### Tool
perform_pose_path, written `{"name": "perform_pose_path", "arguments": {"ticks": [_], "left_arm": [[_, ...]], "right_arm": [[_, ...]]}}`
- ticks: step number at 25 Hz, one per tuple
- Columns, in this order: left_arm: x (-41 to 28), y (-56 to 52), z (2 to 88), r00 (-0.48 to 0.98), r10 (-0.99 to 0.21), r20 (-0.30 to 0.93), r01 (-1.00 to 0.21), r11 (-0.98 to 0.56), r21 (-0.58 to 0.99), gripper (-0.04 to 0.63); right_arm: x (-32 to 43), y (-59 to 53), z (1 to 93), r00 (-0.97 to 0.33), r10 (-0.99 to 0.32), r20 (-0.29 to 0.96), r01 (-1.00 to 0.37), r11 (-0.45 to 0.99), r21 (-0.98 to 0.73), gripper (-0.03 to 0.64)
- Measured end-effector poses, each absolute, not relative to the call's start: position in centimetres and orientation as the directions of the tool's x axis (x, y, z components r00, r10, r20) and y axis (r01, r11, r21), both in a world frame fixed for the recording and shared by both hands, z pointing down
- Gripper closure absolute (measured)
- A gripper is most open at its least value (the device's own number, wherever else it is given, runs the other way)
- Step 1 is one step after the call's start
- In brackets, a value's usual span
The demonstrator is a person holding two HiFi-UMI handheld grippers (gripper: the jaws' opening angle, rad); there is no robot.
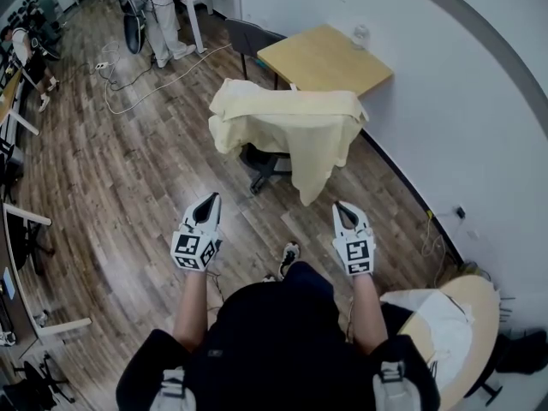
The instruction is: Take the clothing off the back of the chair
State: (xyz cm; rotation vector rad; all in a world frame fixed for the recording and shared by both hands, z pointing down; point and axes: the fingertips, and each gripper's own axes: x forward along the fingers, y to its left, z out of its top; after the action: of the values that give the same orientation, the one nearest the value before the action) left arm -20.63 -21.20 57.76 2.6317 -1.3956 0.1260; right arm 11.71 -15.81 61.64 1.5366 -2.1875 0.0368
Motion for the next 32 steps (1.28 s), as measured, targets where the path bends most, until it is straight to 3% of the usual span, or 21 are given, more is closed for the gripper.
{"name": "perform_pose_path", "arguments": {"ticks": [22, 32], "left_arm": [[-17.6, -29.3, 55.8, 0.522, -0.838, 0.159, -0.853, -0.518, 0.07, 0.594], [-18.2, -30.8, 54.9, 0.481, -0.858, 0.182, -0.872, -0.49, -0.005, 0.594]], "right_arm": [[15.6, -24.7, 60.5, -0.279, -0.886, 0.37, -0.896, 0.379, 0.231, 0.623], [20.4, -28.9, 58.8, -0.21, -0.924, 0.32, -0.92, 0.298, 0.255, 0.623]]}}
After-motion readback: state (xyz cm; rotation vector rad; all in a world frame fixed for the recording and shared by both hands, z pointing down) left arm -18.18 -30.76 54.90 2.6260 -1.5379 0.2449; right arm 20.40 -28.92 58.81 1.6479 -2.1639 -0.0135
